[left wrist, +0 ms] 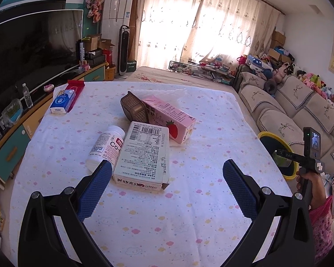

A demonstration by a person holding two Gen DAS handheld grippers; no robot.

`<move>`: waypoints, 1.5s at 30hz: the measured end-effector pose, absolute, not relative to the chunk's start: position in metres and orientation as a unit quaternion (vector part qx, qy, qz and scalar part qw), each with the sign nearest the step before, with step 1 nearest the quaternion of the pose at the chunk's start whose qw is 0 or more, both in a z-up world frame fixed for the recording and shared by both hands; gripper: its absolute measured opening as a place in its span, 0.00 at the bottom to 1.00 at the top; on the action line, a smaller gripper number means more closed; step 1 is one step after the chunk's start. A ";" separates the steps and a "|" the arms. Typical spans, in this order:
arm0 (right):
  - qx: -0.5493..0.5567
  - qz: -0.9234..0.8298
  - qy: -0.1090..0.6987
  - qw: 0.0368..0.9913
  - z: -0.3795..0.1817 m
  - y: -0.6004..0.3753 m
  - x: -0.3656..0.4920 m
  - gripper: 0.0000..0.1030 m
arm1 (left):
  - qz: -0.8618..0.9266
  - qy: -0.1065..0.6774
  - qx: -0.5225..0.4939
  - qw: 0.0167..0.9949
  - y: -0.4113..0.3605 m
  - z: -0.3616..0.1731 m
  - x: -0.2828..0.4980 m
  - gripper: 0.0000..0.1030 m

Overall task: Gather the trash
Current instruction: 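Carry the clear jar over the bin and open the right gripper, then grasp the white vitamin bottle with the left gripper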

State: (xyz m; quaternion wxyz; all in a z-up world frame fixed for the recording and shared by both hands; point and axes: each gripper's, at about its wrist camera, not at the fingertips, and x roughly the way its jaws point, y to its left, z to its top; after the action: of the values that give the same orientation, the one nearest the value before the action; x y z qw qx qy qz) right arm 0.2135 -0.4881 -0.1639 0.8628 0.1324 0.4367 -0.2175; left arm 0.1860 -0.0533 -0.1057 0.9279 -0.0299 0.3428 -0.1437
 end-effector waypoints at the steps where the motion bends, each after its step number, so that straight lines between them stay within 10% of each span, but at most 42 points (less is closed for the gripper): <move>1: 0.138 -0.218 0.434 0.864 -0.163 -0.490 0.211 0.72 | -0.144 0.343 -0.029 0.928 -0.054 -0.106 0.186 0.95; 24: 0.112 -0.154 0.389 0.901 -0.114 -0.421 0.194 0.75 | -0.109 0.387 -0.008 0.916 0.001 -0.137 0.242 0.95; 45: 0.104 -0.136 0.400 0.901 -0.119 -0.403 0.209 0.75 | -0.134 0.442 -0.006 0.887 0.037 -0.189 0.317 0.70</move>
State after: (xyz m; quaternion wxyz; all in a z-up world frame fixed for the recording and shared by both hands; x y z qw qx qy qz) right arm 0.2091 -0.4032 -0.1193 0.9005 0.1038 0.3999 -0.1356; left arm 0.3173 0.0375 -0.1890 0.8868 -0.0060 0.4422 -0.1343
